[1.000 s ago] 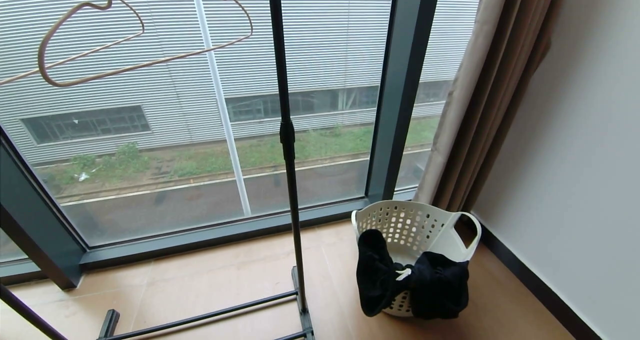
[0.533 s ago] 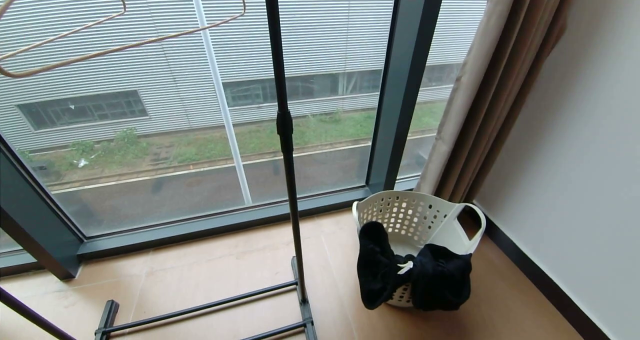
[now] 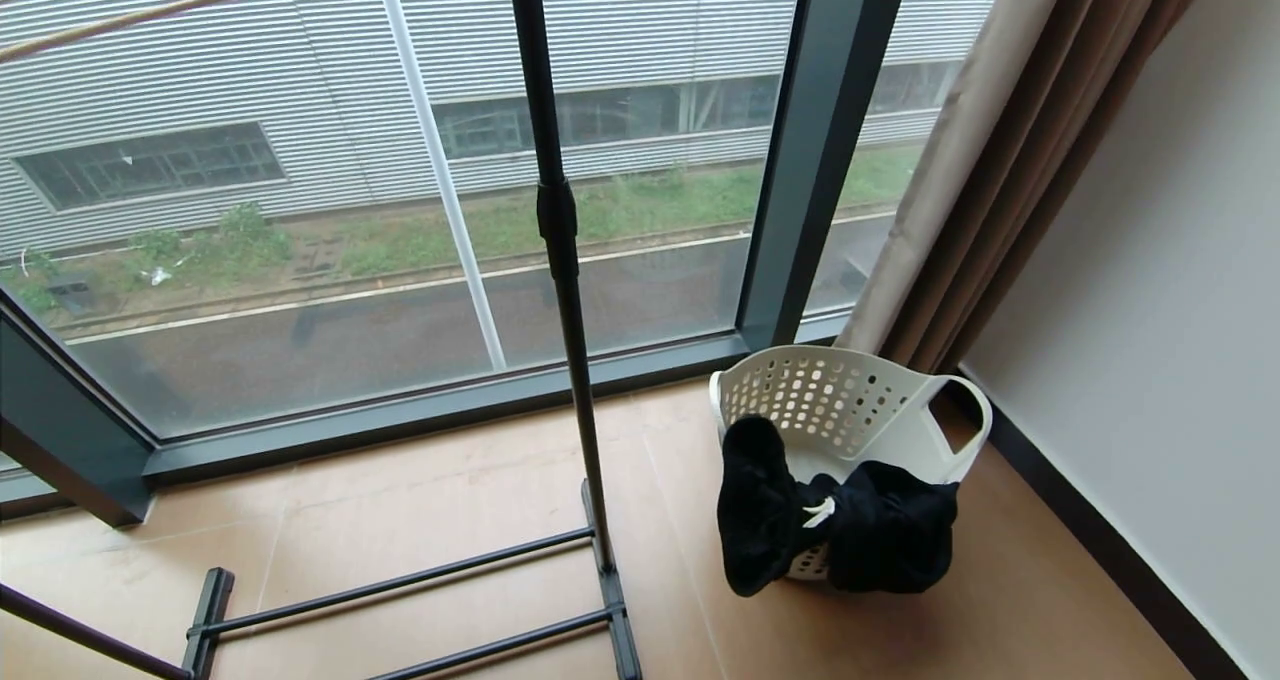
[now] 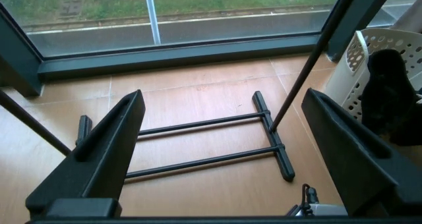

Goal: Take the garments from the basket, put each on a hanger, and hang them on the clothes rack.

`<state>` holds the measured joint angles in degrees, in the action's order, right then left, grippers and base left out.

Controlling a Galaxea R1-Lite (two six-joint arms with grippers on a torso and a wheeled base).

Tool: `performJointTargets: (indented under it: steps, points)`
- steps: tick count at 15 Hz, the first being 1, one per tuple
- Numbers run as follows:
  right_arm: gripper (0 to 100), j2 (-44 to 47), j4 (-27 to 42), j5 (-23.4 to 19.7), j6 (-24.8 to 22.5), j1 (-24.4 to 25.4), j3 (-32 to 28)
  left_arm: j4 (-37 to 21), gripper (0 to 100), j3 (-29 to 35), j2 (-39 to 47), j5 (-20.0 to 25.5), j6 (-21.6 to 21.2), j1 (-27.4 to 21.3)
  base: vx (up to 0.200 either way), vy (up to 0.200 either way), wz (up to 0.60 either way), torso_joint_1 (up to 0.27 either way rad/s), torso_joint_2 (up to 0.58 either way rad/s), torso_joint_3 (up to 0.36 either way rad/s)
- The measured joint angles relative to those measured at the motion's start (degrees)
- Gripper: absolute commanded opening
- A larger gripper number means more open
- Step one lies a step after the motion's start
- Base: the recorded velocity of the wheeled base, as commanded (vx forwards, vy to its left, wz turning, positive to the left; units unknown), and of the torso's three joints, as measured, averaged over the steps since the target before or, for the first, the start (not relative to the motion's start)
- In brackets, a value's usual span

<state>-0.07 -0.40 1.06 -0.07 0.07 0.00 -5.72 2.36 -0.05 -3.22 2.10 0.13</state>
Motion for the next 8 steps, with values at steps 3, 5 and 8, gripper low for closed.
performJointTargets:
  steps: [3,5,8]
  points:
    - [100,0.0,-0.02,0.0,0.0,0.0,0.0,0.02,100,0.02,0.0,0.0,0.0,-0.04,0.0,0.0,0.0,0.006,0.0,-0.191]
    - [100,0.0,-0.02,0.0,0.0,0.0,0.0,0.0,100,0.06,0.0,0.0,0.0,-0.06,0.0,0.0,0.0,0.0,0.0,-0.193]
    - [100,0.0,-0.02,0.0,0.0,0.0,0.0,0.02,100,0.09,0.0,0.0,0.0,-0.06,0.0,0.0,0.0,0.001,0.01,-0.194]
